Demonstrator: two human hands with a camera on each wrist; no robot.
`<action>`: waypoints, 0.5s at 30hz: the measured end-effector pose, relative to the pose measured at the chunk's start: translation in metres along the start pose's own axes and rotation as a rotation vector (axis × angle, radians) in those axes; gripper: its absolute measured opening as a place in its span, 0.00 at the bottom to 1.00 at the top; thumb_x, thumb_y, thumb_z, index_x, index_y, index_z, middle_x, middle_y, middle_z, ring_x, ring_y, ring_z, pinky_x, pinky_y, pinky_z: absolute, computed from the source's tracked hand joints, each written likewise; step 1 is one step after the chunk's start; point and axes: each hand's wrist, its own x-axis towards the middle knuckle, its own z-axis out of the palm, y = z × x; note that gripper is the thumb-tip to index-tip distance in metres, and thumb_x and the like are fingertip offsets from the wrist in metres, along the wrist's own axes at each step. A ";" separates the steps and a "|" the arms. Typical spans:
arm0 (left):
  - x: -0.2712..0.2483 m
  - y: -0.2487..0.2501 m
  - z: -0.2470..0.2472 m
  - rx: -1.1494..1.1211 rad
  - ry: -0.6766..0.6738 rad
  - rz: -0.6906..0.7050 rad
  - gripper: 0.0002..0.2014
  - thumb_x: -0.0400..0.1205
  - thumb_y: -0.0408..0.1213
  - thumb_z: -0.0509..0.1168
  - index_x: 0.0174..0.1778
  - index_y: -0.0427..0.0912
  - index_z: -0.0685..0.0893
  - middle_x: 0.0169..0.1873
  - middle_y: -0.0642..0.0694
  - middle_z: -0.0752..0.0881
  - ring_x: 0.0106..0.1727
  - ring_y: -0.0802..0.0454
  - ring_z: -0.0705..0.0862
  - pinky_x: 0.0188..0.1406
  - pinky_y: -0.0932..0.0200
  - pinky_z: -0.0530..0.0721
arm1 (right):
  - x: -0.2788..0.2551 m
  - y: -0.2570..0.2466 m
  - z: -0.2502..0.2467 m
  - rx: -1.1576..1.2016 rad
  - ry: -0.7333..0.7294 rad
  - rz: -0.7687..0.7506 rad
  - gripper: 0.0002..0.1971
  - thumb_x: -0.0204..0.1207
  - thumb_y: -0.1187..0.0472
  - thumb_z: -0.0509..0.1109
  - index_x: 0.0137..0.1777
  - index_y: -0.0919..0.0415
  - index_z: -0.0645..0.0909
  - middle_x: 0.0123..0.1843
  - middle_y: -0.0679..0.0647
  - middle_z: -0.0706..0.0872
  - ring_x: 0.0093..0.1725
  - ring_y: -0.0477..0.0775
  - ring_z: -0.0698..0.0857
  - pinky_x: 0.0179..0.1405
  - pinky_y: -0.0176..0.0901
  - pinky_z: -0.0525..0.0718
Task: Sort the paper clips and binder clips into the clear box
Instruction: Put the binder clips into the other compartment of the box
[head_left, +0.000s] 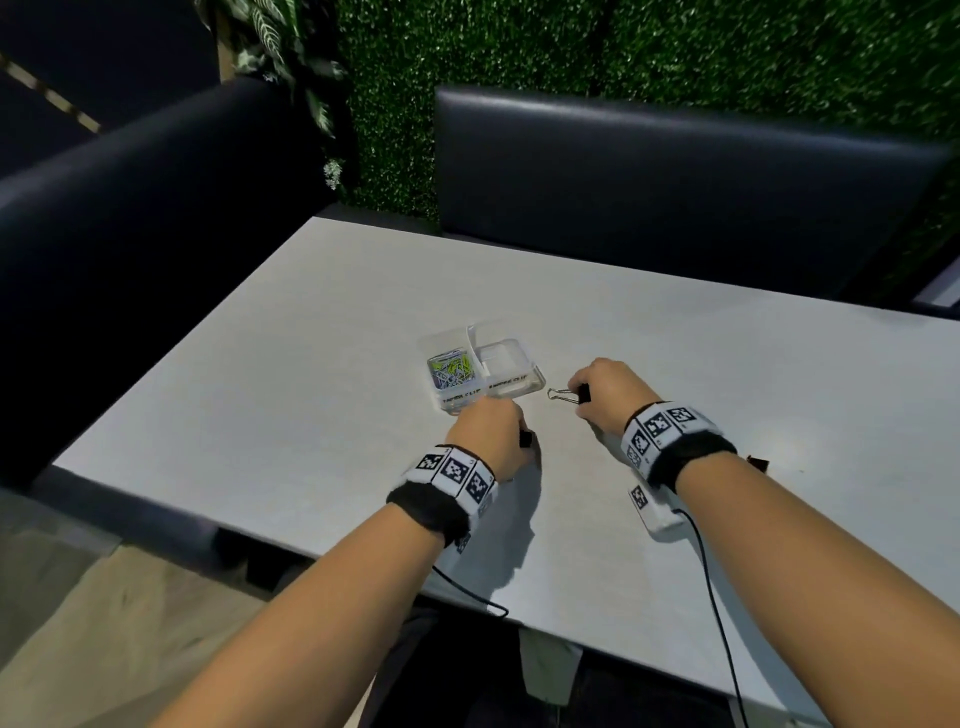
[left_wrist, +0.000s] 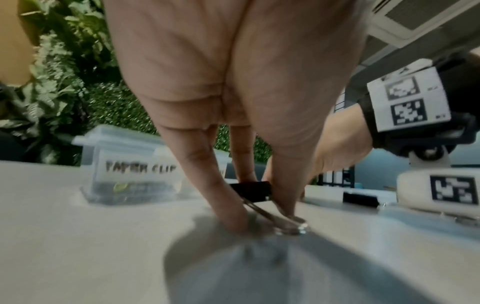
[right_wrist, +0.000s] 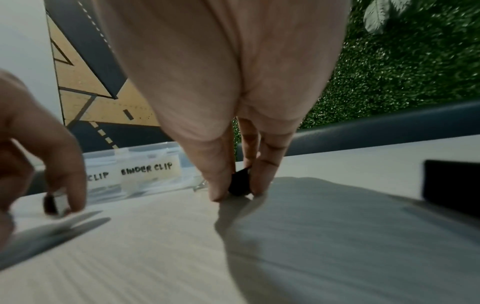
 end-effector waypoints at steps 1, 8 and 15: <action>-0.003 0.002 -0.005 -0.043 0.009 0.012 0.14 0.77 0.44 0.74 0.56 0.44 0.93 0.51 0.41 0.93 0.56 0.41 0.89 0.49 0.55 0.87 | -0.003 0.004 0.000 0.024 0.015 0.016 0.13 0.75 0.68 0.72 0.60 0.63 0.89 0.60 0.62 0.88 0.61 0.63 0.86 0.62 0.50 0.84; 0.045 -0.004 -0.096 -0.420 0.265 -0.031 0.15 0.77 0.49 0.77 0.58 0.50 0.91 0.49 0.50 0.92 0.46 0.52 0.90 0.44 0.61 0.86 | -0.013 0.012 -0.017 0.367 0.224 0.121 0.16 0.71 0.60 0.76 0.60 0.58 0.86 0.55 0.56 0.88 0.48 0.53 0.82 0.46 0.40 0.79; 0.089 -0.037 -0.092 -0.283 0.136 -0.169 0.19 0.77 0.50 0.77 0.59 0.44 0.92 0.53 0.45 0.92 0.53 0.45 0.89 0.50 0.57 0.84 | 0.020 -0.041 -0.033 0.478 0.221 -0.028 0.15 0.70 0.58 0.78 0.57 0.55 0.86 0.50 0.52 0.87 0.45 0.51 0.85 0.35 0.34 0.78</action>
